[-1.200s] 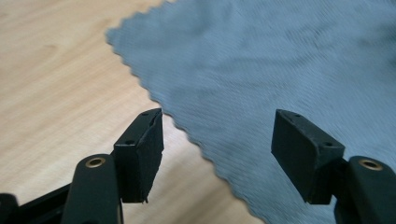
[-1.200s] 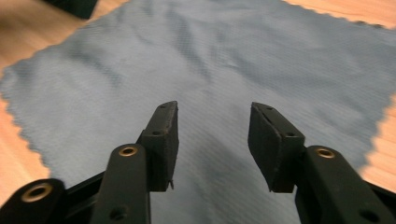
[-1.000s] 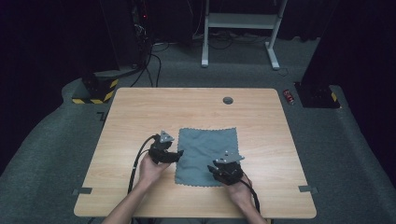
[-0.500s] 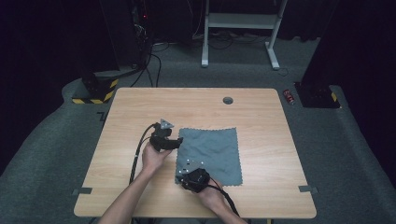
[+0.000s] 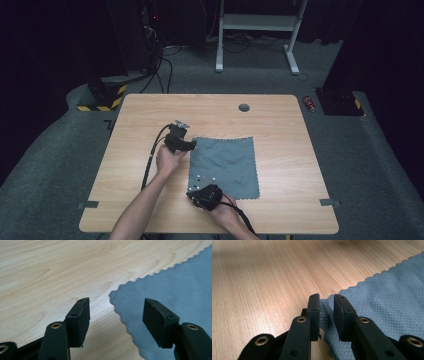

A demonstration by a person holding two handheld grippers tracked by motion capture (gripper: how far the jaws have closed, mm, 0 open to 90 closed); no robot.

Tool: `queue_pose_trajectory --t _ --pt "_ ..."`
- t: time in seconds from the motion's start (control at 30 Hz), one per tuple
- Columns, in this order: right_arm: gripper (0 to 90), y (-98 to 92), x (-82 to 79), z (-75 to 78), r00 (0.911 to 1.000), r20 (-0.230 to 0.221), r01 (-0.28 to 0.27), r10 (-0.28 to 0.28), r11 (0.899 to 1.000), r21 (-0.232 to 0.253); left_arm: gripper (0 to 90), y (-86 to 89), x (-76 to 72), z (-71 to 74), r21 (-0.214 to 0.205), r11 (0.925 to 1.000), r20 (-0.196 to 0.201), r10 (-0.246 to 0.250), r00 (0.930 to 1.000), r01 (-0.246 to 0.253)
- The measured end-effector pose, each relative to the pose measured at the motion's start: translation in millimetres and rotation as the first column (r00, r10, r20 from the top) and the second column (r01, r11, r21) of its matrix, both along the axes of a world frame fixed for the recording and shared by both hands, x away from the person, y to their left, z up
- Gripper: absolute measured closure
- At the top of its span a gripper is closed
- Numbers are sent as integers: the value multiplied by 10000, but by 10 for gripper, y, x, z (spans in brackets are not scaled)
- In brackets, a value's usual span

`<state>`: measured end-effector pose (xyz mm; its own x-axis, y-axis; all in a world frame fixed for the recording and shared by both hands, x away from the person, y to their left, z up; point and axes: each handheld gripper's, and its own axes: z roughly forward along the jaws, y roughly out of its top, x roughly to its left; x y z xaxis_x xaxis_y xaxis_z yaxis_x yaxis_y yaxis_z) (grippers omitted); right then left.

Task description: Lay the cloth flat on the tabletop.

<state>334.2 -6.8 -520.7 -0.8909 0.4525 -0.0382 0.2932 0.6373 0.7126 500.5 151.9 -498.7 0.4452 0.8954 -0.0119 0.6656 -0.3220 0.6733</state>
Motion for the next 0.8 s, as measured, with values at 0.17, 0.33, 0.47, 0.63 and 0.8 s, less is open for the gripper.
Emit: queue_pose_trajectory --t 0.17,0.33,0.47,0.63,0.8 --pt "740 2 -5 0 10000 -14 13 -13 10000 3 454 -10 154 -75 69 9994 29 330 9995 -330" --pt "665 -11 -13 -9 9999 -55 102 -101 9999 135 490 -31 221 -136 23 9996 -106 268 9996 -268" --pt "604 34 -67 1 9999 -13 -107 107 9999 -100 595 -71 204 -141 41 10000 32 60 10000 -60" --pt "693 42 -56 -2 9999 93 74 -74 10000 -53 738 -102 188 -136 26 9994 39 -340 9994 340" --pt "842 75 -90 14 9982 574 188 -159 9985 -505 881 -114 186 -134 -154 9982 -78 -579 9983 578"
